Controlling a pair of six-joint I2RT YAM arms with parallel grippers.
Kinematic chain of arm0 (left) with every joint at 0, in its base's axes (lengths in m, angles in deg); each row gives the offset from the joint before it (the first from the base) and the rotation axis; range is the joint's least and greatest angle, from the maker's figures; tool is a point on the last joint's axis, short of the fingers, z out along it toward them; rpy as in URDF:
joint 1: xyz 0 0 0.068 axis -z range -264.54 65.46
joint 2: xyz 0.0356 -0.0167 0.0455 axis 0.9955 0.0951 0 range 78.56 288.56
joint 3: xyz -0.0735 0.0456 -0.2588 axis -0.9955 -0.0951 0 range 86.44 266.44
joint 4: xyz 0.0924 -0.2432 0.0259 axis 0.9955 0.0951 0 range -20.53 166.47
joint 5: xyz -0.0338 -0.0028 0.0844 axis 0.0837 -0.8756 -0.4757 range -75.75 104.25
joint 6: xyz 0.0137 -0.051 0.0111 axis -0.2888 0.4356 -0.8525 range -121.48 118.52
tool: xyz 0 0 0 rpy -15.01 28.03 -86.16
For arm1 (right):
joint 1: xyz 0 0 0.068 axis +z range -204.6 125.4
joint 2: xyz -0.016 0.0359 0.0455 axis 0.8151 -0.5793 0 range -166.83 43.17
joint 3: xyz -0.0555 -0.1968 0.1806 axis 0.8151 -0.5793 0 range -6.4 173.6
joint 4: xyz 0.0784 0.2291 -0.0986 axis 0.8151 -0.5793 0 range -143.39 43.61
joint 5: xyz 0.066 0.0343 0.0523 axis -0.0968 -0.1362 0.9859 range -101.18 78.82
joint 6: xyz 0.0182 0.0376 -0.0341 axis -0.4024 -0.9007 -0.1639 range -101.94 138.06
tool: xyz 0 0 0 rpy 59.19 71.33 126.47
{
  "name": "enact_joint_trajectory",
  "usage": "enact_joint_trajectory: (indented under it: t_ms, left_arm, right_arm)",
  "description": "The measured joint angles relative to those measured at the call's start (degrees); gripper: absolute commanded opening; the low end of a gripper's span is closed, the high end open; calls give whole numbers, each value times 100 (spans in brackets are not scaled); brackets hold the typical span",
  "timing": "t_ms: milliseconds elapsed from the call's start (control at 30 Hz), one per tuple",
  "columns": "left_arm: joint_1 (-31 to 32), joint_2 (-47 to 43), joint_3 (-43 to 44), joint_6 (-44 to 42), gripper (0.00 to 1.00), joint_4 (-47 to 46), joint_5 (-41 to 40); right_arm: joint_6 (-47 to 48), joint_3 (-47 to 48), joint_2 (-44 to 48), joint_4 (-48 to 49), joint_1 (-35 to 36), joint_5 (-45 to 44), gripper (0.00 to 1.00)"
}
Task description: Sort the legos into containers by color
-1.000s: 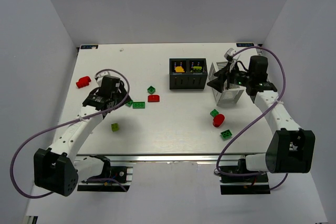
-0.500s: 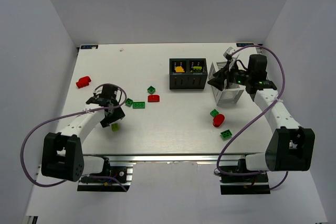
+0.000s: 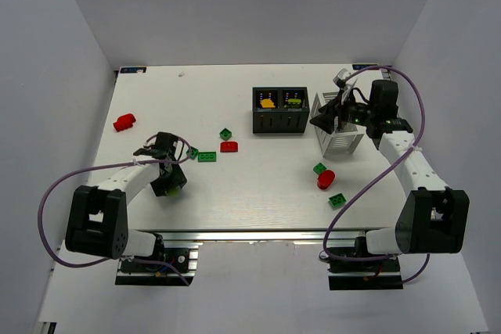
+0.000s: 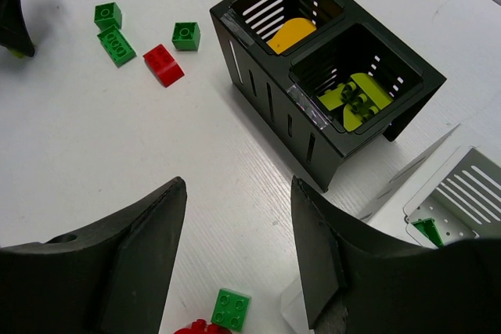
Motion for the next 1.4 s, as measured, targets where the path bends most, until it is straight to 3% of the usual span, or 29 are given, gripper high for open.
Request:
enact_joint_trajectory:
  t_ms: [333, 433, 533, 567, 733, 833, 933, 967, 1067, 1133, 1400]
  left_arm:
    - [-24, 13, -22, -26, 55, -177, 4]
    - [-31, 15, -26, -31, 45, -227, 9]
    - [-33, 11, -28, -66, 28, -278, 46]
    - [-33, 4, -26, -66, 18, -295, 103]
    - [-7, -81, 59, -59, 10, -485, 868]
    - [166, -181, 284, 13, 8, -721, 1478]
    - [466, -254, 608, 184, 7, -1241, 2059]
    - [588, -254, 715, 247, 7, -1478, 2253]
    - [1003, -177, 1010, 442, 6, -2262, 2826]
    - [1276, 59, 1305, 542, 5, -2745, 3136]
    - [2090, 1971, 3300, 649, 5, -3897, 3685]
  right_arm:
    - [-13, 37, -20, 0, 0, -31, 61]
    - [-15, 37, -20, 0, 0, -31, 61]
    - [-15, 37, -20, 0, 0, -31, 61]
    - [-15, 37, -20, 0, 0, -31, 61]
    - [-22, 37, -20, 2, 0, -31, 59]
    - [-85, 55, -20, 9, 0, -28, 53]
    - [-146, 96, -20, 42, 0, -28, 39]
    - [-166, 114, -20, 46, 0, -28, 27]
    - [-234, 118, -17, 76, 0, -35, 4]
    - [-278, 118, -17, 83, 0, -50, 0]
    - [-389, 118, 55, 81, 0, -216, 0]
